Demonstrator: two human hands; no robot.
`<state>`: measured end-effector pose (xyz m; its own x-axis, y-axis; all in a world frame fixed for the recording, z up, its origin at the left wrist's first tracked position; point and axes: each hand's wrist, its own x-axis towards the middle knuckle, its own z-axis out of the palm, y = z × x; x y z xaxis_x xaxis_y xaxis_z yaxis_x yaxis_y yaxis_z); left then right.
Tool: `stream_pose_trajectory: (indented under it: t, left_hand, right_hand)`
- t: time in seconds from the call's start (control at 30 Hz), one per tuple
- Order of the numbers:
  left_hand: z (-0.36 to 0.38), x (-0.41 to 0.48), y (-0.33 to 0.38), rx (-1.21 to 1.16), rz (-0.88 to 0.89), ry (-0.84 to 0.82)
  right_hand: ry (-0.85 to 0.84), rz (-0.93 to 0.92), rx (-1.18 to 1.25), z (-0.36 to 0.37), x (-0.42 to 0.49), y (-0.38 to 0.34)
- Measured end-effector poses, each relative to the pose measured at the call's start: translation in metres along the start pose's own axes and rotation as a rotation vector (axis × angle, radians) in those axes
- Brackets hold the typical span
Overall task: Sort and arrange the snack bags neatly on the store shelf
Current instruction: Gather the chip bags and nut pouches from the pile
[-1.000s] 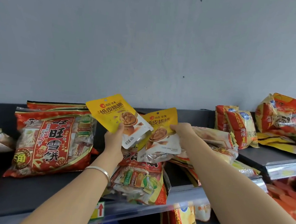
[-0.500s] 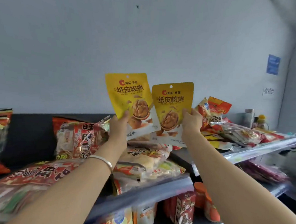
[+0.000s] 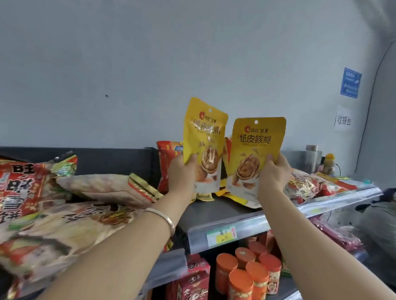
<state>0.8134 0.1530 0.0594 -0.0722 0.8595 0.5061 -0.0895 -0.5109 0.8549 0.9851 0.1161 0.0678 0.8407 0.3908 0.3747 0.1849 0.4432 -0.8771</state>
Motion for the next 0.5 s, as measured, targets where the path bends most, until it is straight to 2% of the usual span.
stream_pose_trajectory:
  t: [0.23, 0.5]
  left_hand:
    - [0.073, 0.039, -0.059, 0.139, 0.007, 0.071]
    - [0.118, 0.102, -0.085, 0.19, 0.162, 0.191]
  right_hand:
    - [-0.051, -0.032, -0.098, 0.005, 0.069, 0.054]
    - [-0.227, 0.018, -0.087, 0.081, 0.124, 0.102]
